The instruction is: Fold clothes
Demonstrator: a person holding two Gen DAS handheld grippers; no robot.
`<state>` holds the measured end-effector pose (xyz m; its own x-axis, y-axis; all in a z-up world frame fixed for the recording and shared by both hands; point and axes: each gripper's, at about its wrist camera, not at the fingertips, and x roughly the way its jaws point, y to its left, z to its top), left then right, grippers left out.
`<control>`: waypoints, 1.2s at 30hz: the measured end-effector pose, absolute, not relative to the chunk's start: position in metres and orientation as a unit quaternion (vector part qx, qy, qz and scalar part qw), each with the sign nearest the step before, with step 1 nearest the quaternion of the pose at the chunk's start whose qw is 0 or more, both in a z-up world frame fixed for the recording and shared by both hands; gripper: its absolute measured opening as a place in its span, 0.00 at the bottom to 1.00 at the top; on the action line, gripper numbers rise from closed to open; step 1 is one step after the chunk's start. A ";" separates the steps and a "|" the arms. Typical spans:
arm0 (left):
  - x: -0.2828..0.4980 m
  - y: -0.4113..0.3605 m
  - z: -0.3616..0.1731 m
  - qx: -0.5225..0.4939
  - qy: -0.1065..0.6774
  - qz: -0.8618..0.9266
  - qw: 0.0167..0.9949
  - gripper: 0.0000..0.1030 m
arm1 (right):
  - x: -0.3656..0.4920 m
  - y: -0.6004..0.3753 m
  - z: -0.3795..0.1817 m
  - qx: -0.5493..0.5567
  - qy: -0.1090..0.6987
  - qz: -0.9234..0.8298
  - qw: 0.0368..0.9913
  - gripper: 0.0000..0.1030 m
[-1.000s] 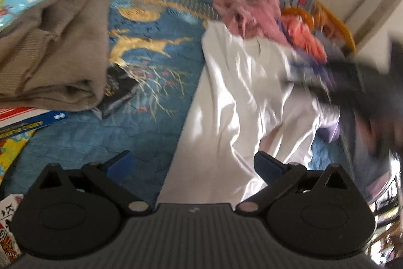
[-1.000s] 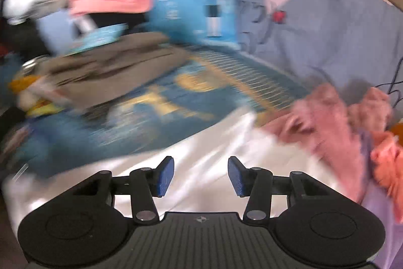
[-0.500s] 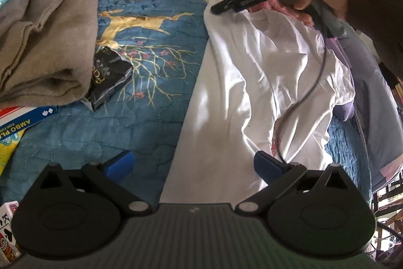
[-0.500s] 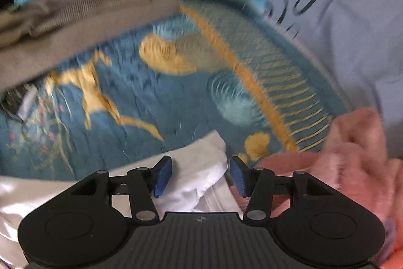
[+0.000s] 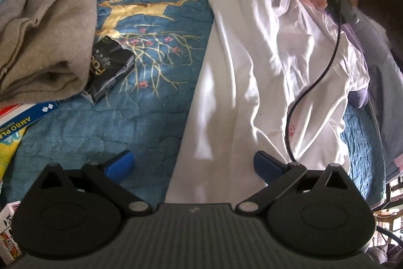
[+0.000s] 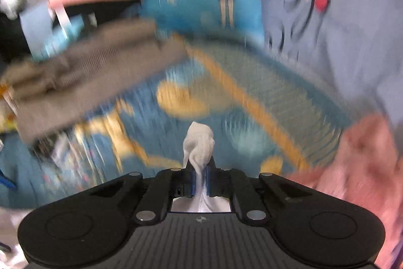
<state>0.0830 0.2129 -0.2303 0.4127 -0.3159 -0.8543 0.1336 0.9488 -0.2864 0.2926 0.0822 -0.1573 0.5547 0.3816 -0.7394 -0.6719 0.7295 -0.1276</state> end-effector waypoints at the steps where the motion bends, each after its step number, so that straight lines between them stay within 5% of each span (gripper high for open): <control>1: 0.083 0.215 -0.229 -0.088 0.523 -0.131 0.838 0.99 | 0.293 0.086 -0.147 -0.205 0.340 0.309 0.864 0.07; 6: 0.084 0.228 -0.228 -0.109 0.513 -0.103 0.845 0.99 | 0.321 0.109 -0.116 -0.206 0.294 0.286 0.889 0.07; 13: 0.086 0.241 -0.225 -0.128 0.507 -0.073 0.849 0.99 | 0.364 0.135 -0.155 -0.233 0.325 0.204 0.894 0.09; 18: 0.086 0.245 -0.222 -0.134 0.502 -0.062 0.852 0.99 | 0.345 0.130 -0.169 -0.244 0.290 0.139 0.915 0.19; 22: 0.084 0.246 -0.218 -0.133 0.495 -0.061 0.857 0.99 | 0.295 0.089 -0.137 -0.152 0.260 0.126 0.945 0.36; 28: 0.070 0.234 -0.204 -0.110 0.466 -0.097 0.873 0.99 | 0.173 0.015 -0.114 -0.035 0.282 0.142 0.948 0.38; 32: 0.059 0.227 -0.198 -0.088 0.453 -0.109 0.880 0.99 | 0.090 -0.029 -0.136 0.035 0.338 0.144 0.929 0.51; 36: 0.051 0.214 -0.191 -0.071 0.431 -0.141 0.888 0.99 | 0.025 -0.045 -0.191 0.103 0.420 0.135 0.892 0.51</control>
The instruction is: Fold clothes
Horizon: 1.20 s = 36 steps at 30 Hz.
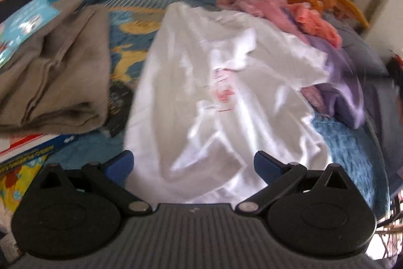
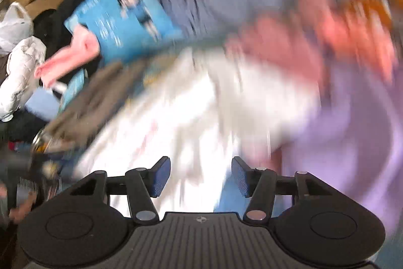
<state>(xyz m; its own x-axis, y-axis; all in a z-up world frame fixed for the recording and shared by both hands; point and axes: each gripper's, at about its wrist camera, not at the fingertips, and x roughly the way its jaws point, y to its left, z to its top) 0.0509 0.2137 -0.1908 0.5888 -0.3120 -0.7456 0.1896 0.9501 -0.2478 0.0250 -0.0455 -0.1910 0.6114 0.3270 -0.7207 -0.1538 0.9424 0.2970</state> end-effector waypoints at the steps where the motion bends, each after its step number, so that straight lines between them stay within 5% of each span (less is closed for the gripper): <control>1: 0.049 0.209 -0.189 -0.069 0.423 -0.156 0.890 0.99 | 0.015 -0.043 -0.204 0.107 0.427 0.130 0.888 0.51; 4: 0.043 0.190 -0.184 -0.062 0.402 -0.214 0.888 0.99 | -0.006 -0.038 -0.236 0.135 0.433 0.122 0.883 0.45; 6: 0.034 0.174 -0.178 -0.048 0.389 -0.255 0.884 0.99 | -0.015 -0.035 -0.254 0.161 0.429 0.120 0.881 0.26; 7: 0.029 0.165 -0.175 -0.038 0.382 -0.273 0.882 1.00 | -0.017 -0.033 -0.262 0.177 0.435 0.124 0.874 0.03; 29: 0.002 0.035 -0.190 0.153 0.331 -0.377 0.852 0.99 | -0.037 -0.027 -0.213 0.365 0.388 0.183 0.826 0.03; 33: 0.011 0.038 -0.193 0.146 0.341 -0.364 0.855 0.76 | -0.032 -0.021 -0.210 0.361 0.389 0.192 0.826 0.03; 36: 0.018 0.041 -0.195 0.137 0.352 -0.353 0.856 0.36 | -0.029 -0.017 -0.210 0.351 0.393 0.195 0.828 0.03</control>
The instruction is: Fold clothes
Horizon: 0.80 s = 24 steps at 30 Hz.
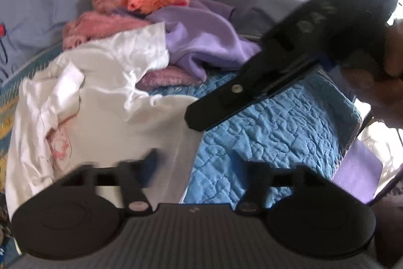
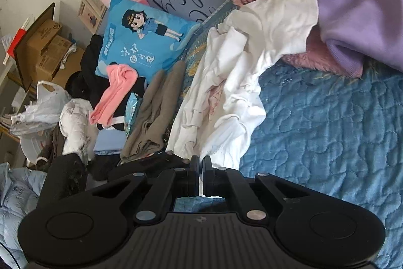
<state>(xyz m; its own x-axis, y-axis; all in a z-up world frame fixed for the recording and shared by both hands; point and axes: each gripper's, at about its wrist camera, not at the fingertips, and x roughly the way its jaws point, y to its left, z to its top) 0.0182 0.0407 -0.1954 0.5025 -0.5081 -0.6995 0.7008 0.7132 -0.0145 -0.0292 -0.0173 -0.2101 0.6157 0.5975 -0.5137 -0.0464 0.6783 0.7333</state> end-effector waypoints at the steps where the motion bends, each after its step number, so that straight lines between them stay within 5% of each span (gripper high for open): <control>1: 0.021 0.042 -0.196 0.134 0.356 -0.350 0.856 0.27 | -0.028 -0.016 -0.211 0.347 0.395 0.195 0.828 0.03; 4: 0.025 0.046 -0.196 0.122 0.359 -0.341 0.860 0.07 | -0.027 -0.015 -0.212 0.347 0.398 0.199 0.825 0.03; 6: 0.026 0.050 -0.193 0.111 0.352 -0.338 0.866 0.05 | -0.026 -0.016 -0.213 0.344 0.404 0.199 0.824 0.06; 9: 0.028 0.058 -0.189 0.091 0.347 -0.337 0.871 0.04 | -0.026 -0.022 -0.211 0.333 0.408 0.184 0.830 0.13; 14: 0.035 0.072 -0.185 0.049 0.351 -0.340 0.871 0.04 | -0.018 -0.054 -0.200 0.323 0.373 0.093 0.865 0.43; 24: 0.047 0.094 -0.182 -0.008 0.362 -0.339 0.868 0.05 | 0.066 -0.094 -0.190 0.275 0.323 -0.042 0.904 0.48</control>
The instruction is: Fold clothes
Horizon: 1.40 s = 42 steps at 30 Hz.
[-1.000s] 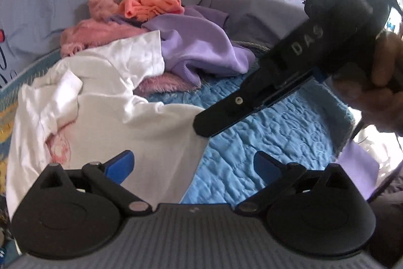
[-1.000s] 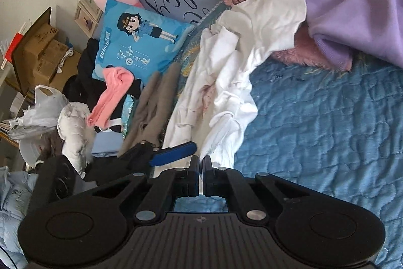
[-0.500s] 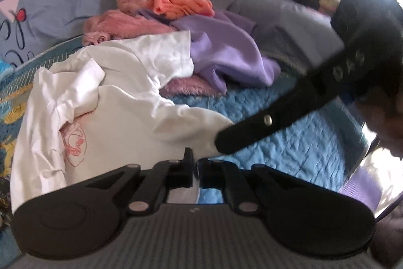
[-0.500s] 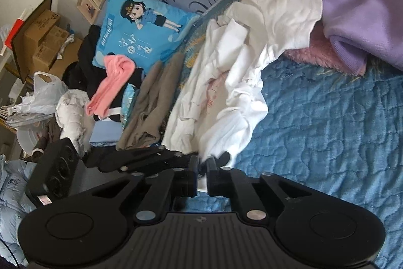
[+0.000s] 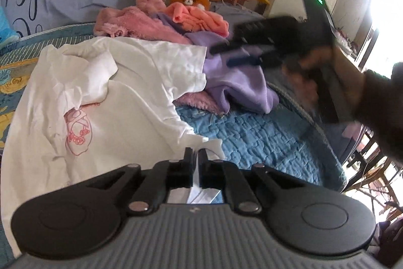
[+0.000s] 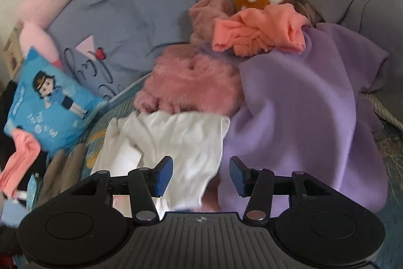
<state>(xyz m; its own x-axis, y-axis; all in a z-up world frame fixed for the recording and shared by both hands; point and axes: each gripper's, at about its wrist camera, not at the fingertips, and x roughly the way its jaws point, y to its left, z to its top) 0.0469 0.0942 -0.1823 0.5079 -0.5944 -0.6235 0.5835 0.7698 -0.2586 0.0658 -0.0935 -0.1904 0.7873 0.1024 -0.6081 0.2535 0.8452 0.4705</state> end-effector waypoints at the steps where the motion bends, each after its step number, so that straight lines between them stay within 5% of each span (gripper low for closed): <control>1: 0.047 0.094 -0.184 -0.002 0.365 -0.335 0.868 0.07 | 0.065 -0.094 -0.188 0.286 0.319 -0.031 0.903 0.48; 3: 0.046 0.091 -0.186 0.011 0.366 -0.328 0.871 0.13 | 0.054 -0.089 -0.185 0.279 0.316 -0.020 0.906 0.48; 8: 0.040 0.089 -0.184 0.025 0.353 -0.323 0.878 0.56 | 0.021 -0.078 -0.179 0.255 0.323 -0.006 0.911 0.51; 10: 0.037 0.089 -0.183 0.023 0.347 -0.325 0.879 0.94 | 0.008 -0.081 -0.183 0.256 0.333 -0.011 0.907 0.51; 11: 0.036 0.089 -0.182 0.022 0.346 -0.326 0.879 1.00 | 0.002 -0.082 -0.186 0.258 0.339 -0.013 0.904 0.51; 19: 0.020 0.070 -0.181 0.087 0.337 -0.309 0.885 1.00 | -0.040 -0.080 -0.210 0.259 0.384 0.028 0.886 0.51; 25: 0.023 0.074 -0.184 0.072 0.371 -0.284 0.881 1.00 | -0.055 -0.020 -0.220 0.020 0.423 0.131 0.896 0.51; 29: 0.029 0.081 -0.189 0.062 0.411 -0.259 0.872 1.00 | -0.054 0.002 -0.229 -0.035 0.428 0.158 0.889 0.51; 42: 0.051 0.066 -0.216 0.139 0.506 -0.172 0.834 1.00 | -0.048 0.006 -0.232 -0.009 0.433 0.140 0.891 0.51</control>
